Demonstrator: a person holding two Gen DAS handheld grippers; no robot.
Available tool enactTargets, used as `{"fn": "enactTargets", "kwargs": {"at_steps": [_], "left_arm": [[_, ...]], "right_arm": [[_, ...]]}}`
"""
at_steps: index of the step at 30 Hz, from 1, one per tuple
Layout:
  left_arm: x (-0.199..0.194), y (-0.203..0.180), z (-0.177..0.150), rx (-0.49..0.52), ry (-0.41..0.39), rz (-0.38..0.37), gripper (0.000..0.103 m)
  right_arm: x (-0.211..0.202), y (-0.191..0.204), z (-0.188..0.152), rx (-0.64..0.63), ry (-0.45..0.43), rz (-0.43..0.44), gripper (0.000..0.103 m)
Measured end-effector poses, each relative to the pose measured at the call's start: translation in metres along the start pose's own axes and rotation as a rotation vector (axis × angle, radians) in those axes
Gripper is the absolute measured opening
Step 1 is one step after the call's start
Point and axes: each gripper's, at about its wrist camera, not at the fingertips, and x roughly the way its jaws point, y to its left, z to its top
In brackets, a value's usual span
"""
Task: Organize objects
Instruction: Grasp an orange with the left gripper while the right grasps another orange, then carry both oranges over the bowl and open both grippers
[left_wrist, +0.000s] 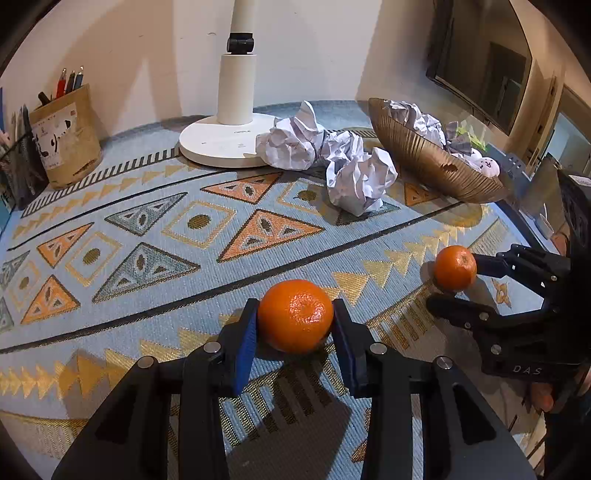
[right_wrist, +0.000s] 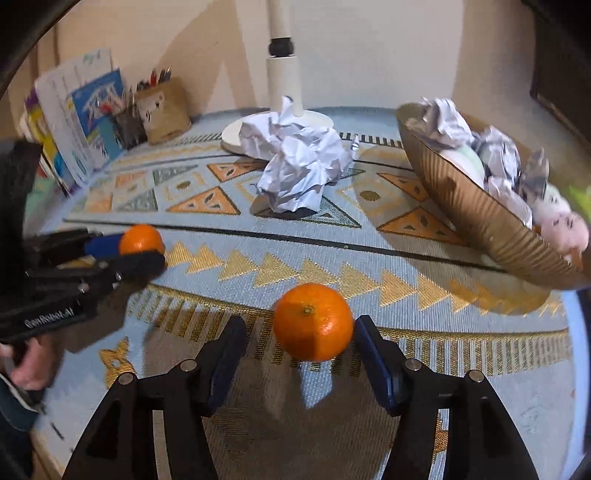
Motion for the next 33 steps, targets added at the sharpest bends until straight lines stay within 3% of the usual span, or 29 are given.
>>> {"fn": "enactTargets", "kwargs": {"at_steps": [3,5,13,16,20,25,29,33], "left_arm": [[0.000,0.000,0.000,-0.001,0.001,-0.002,0.036],[0.000,0.000,0.000,-0.001,0.000,-0.001,0.036],[-0.012,-0.014,0.005,0.041,-0.034,0.030,0.035],[-0.033,-0.031,0.028,0.071,-0.095,-0.010,0.035],[-0.056,-0.058,0.080,0.084,-0.190,-0.102,0.035],[-0.051,-0.105,0.140,0.107,-0.278,-0.150,0.035],[-0.025,-0.132,0.168,0.063,-0.272,-0.192,0.035],[0.003,-0.153,0.174,0.076,-0.246,-0.189,0.035]], "right_arm": [[0.000,0.001,0.000,-0.013,-0.011,-0.031,0.058],[-0.001,-0.004,0.000,0.013,-0.021,-0.047,0.039],[-0.014,0.000,-0.003,0.014,-0.083,-0.048,0.038],[-0.027,-0.009,-0.004,0.056,-0.115,-0.016,0.038],[-0.064,-0.042,0.000,0.133,-0.182,-0.031,0.038],[-0.139,-0.110,0.022,0.280,-0.372,-0.099,0.038],[-0.173,-0.163,0.040,0.438,-0.463,-0.146,0.038],[-0.169,-0.182,0.053,0.453,-0.448,-0.172,0.038]]}}
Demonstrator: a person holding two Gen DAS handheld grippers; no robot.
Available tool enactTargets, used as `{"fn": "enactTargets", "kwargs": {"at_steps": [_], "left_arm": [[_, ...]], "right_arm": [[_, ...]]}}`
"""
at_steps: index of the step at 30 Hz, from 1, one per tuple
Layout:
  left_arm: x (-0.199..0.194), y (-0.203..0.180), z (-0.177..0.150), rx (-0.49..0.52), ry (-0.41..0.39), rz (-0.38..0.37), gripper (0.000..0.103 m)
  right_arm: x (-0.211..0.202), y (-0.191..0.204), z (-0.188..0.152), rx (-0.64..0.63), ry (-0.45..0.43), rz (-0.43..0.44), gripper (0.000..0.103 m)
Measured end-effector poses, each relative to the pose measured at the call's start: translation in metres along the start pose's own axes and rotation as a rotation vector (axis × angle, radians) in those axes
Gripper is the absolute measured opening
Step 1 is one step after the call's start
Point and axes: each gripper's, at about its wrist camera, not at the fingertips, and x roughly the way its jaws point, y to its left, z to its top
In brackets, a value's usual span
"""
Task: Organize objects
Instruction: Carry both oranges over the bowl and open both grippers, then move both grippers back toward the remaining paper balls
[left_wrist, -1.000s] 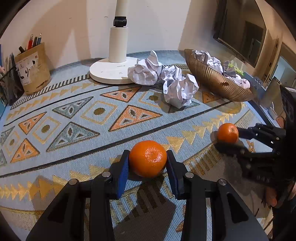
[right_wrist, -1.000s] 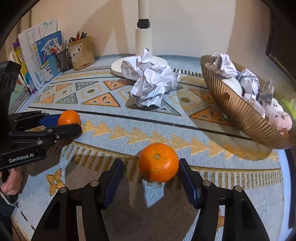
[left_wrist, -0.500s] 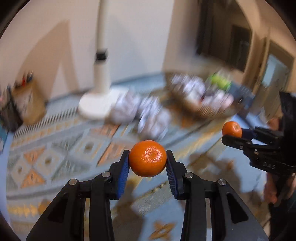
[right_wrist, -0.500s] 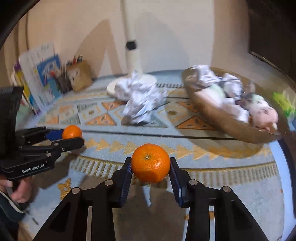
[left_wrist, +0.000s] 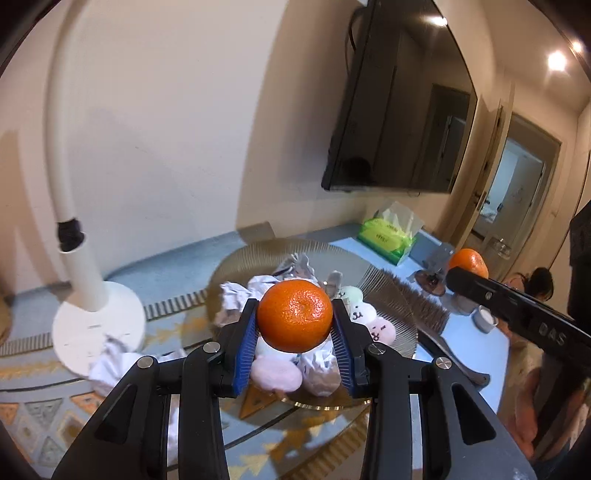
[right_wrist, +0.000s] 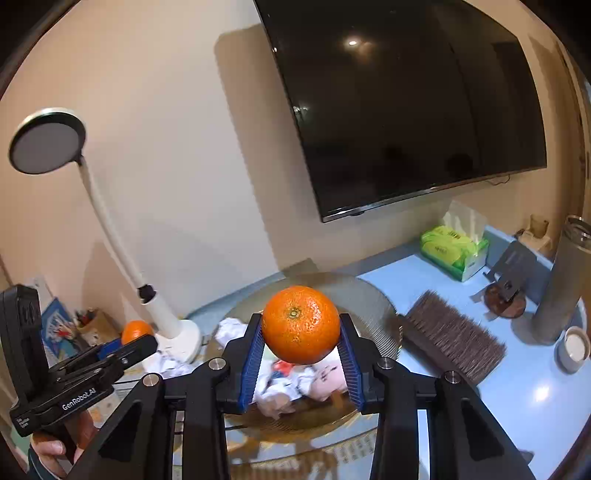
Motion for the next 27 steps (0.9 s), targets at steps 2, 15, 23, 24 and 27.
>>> {"fn": "enactTargets", "kwargs": {"at_steps": [2,15,23,24,27], "left_arm": [[0.015,-0.004,-0.002,0.011,0.022,-0.017,0.035],[-0.047,0.063,-0.038,-0.191,0.005,-0.049,0.085],[-0.151,0.135,-0.083,-0.253,-0.086,0.192,0.093],[-0.156,0.146,-0.090,-0.282,-0.087,0.208,0.098],[-0.154,0.174,-0.117,-0.334,-0.053,0.286,0.099]], "right_arm": [[0.007,0.001,-0.001,-0.014,0.021,0.007,0.038],[0.023,-0.009,-0.029,-0.033,0.102,0.023,0.073],[0.004,0.051,-0.052,-0.138,0.118,0.109,0.078],[0.006,0.060,-0.058,-0.152,0.133,0.130,0.079],[0.021,0.090,-0.082,-0.180,0.186,0.178,0.079]]}}
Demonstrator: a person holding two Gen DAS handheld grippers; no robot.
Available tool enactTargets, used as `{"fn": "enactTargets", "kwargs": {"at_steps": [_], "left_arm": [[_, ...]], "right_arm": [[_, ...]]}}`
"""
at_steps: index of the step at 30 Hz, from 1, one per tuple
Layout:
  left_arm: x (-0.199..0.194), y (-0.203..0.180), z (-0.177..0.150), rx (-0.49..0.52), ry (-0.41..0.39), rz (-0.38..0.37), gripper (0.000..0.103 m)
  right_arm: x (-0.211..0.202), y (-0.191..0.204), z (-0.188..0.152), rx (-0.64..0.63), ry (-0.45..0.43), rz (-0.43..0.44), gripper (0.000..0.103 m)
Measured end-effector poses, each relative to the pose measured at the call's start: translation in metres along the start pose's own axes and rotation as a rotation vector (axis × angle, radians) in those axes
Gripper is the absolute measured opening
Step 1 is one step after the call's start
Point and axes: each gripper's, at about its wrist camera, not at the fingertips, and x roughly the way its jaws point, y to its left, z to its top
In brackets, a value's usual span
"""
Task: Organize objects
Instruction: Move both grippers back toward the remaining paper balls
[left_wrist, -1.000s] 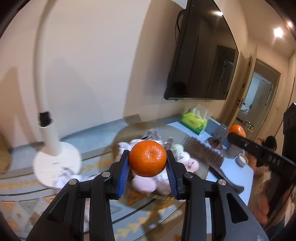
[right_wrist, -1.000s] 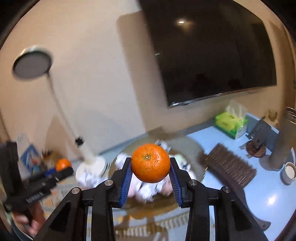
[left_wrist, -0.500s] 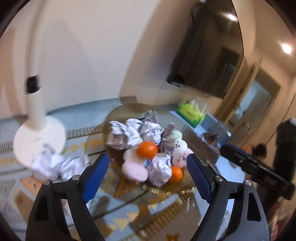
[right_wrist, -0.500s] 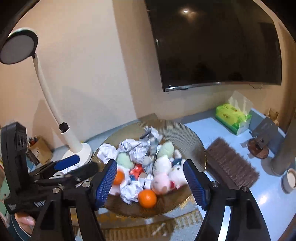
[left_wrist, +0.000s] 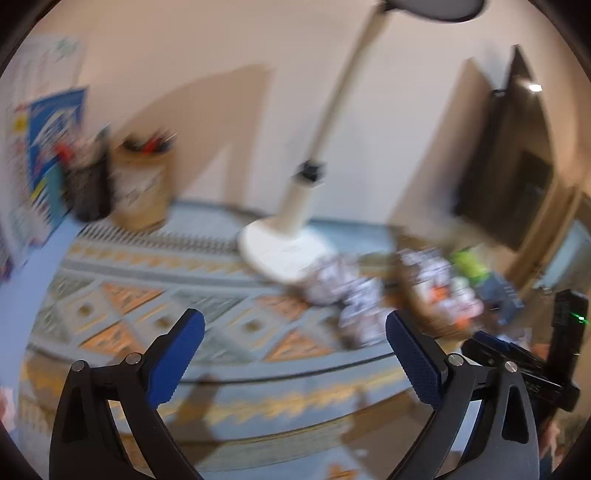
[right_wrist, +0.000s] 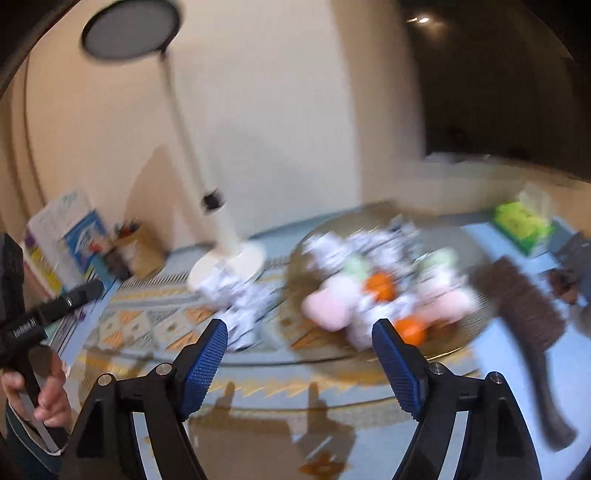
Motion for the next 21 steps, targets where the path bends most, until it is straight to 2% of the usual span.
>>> {"fn": "enactTargets", "kwargs": {"at_steps": [1,4,6,7,10,13,14,21], "left_arm": [[0.010,0.010,-0.009,0.000,0.025,0.042,0.099],[0.028,0.026,-0.030,0.008,0.067,0.091,0.099],[0.034,0.030,-0.042,0.016,0.063,0.105,0.099],[0.039,0.028,-0.045,0.022,0.089,0.135,0.098],[0.035,0.020,-0.043,0.070,0.050,0.125,0.099],[0.037,0.018,-0.043,0.079,0.072,0.120,0.100],[0.038,0.020,-0.042,0.072,0.076,0.120,0.100],[0.042,0.025,-0.045,0.060,0.100,0.113,0.100]], "right_arm": [[0.010,0.008,-0.005,0.000,0.026,0.017,0.079],[0.048,0.030,-0.028,0.000,0.105,0.059,0.079],[0.071,0.045,-0.045,-0.044,0.147,0.023,0.079],[0.078,0.050,-0.051,-0.069,0.152,-0.001,0.079],[0.095,0.069,-0.067,-0.182,0.186,-0.098,0.079],[0.093,0.080,-0.071,-0.242,0.155,-0.126,0.091],[0.094,0.082,-0.072,-0.251,0.162,-0.135,0.091],[0.104,0.068,-0.069,-0.179,0.212,-0.111,0.092]]}}
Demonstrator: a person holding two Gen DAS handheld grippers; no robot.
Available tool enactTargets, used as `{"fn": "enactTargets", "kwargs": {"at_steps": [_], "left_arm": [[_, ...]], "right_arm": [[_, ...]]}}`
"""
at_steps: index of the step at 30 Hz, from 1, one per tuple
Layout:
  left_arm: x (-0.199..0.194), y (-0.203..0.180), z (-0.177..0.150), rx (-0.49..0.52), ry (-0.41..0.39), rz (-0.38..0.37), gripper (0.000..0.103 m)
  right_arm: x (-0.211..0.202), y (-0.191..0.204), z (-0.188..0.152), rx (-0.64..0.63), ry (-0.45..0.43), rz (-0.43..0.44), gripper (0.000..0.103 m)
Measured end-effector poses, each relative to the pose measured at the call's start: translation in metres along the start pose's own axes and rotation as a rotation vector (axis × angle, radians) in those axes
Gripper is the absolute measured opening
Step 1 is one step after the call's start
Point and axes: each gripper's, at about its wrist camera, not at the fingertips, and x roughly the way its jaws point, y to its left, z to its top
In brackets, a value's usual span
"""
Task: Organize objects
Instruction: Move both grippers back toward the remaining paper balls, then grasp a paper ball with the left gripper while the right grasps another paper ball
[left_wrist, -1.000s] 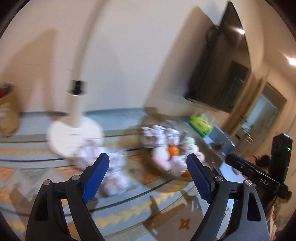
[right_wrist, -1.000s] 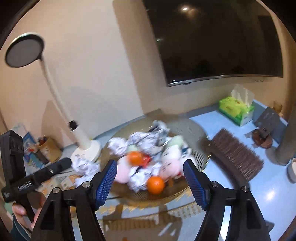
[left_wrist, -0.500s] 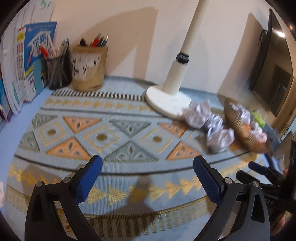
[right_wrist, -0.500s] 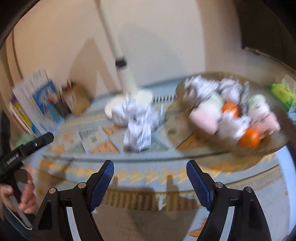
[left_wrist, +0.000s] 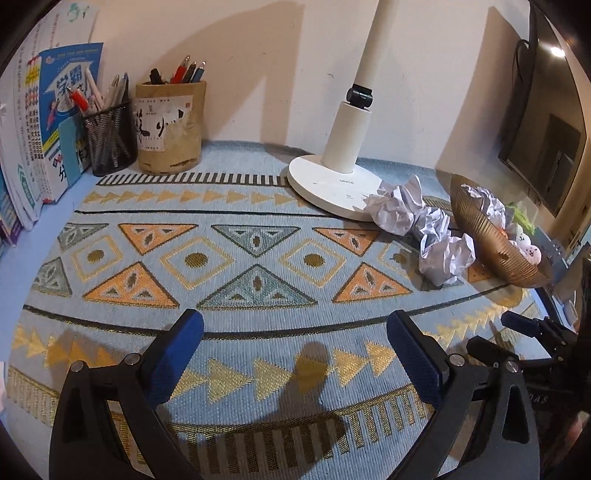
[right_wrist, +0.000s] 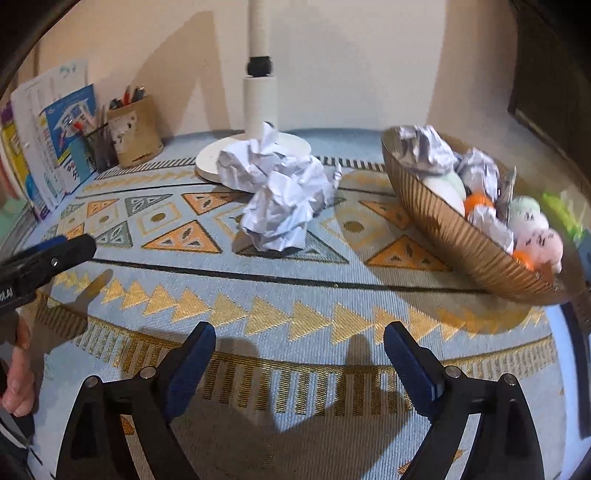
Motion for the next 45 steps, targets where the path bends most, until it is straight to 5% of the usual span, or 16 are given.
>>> {"fn": "enactTargets", "kwargs": {"at_steps": [15,19,24,28,30,35,37,39,40,45], "left_arm": [[0.004,-0.002,-0.001,0.000,0.026,0.017,0.100],[0.000,-0.015,0.022,0.036,0.042,-0.061,0.099],[0.019,-0.051,0.075,0.143,-0.008,-0.154,0.099],[0.065,-0.080,0.090,0.242,0.024,-0.201,0.096],[0.084,-0.087,0.092,0.295,0.054,-0.208,0.084],[0.107,-0.097,0.096,0.387,0.100,-0.276,0.078],[0.115,-0.100,0.096,0.399,0.119,-0.300,0.069],[0.123,-0.102,0.094,0.394,0.136,-0.303,0.050],[0.123,-0.101,0.093,0.382,0.124,-0.303,0.050],[0.094,-0.098,0.088,0.350,0.070,-0.320,0.047]], "right_arm": [[0.008,-0.014,-0.001,0.084,0.054,0.041,0.092],[0.006,-0.021,0.000,0.123,0.047,0.054,0.092],[0.011,-0.021,0.025,0.144,0.118,0.217,0.092],[0.012,-0.009,0.055,0.098,0.045,0.208,0.092],[0.021,-0.005,0.063,0.089,0.013,0.190,0.092],[0.038,-0.005,0.068,0.066,-0.002,0.196,0.062],[0.041,-0.006,0.068,0.044,-0.015,0.200,0.061],[0.046,-0.012,0.067,0.061,-0.022,0.199,0.057],[0.051,-0.014,0.067,0.074,-0.002,0.220,0.045],[0.045,-0.006,0.064,0.021,-0.031,0.224,0.042]]}}
